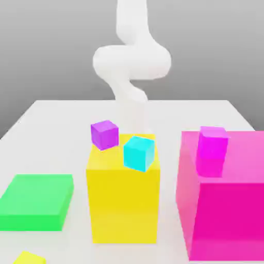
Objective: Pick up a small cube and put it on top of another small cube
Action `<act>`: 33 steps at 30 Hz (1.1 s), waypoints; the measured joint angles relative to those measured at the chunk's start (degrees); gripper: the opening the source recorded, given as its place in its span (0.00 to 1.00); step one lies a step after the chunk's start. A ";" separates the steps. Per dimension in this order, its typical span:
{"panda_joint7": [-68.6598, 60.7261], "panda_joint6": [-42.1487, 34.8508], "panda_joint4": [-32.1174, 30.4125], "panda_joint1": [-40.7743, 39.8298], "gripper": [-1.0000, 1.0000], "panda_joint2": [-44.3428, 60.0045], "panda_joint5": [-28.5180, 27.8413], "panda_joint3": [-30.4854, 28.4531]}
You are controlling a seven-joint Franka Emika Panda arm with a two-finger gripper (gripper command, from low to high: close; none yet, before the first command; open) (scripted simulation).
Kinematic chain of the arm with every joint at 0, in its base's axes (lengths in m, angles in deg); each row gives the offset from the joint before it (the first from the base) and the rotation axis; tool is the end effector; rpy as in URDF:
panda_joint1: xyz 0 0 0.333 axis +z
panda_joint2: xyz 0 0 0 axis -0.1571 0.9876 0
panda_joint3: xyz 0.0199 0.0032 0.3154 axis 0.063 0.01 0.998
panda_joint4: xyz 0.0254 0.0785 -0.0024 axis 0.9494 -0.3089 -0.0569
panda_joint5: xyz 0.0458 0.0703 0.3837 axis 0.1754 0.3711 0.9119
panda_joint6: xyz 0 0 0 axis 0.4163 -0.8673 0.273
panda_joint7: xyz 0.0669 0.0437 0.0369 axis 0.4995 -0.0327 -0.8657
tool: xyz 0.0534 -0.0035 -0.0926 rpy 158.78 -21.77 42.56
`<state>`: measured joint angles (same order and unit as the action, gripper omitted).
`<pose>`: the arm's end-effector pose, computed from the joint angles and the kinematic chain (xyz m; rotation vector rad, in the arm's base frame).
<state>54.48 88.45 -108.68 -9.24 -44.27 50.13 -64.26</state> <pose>0.3786 -0.0125 0.6866 -2.4609 1.0706 -0.9541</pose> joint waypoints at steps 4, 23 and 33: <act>-0.93 1.73 1.25 -0.14 0.50 8.62 0.84 -2.32; -7.22 9.71 6.91 -5.16 0.50 48.14 7.82 -9.55; -9.47 15.63 10.05 -9.45 0.50 68.74 10.07 -10.26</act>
<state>45.01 104.08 -98.63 -18.69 24.47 60.20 -74.52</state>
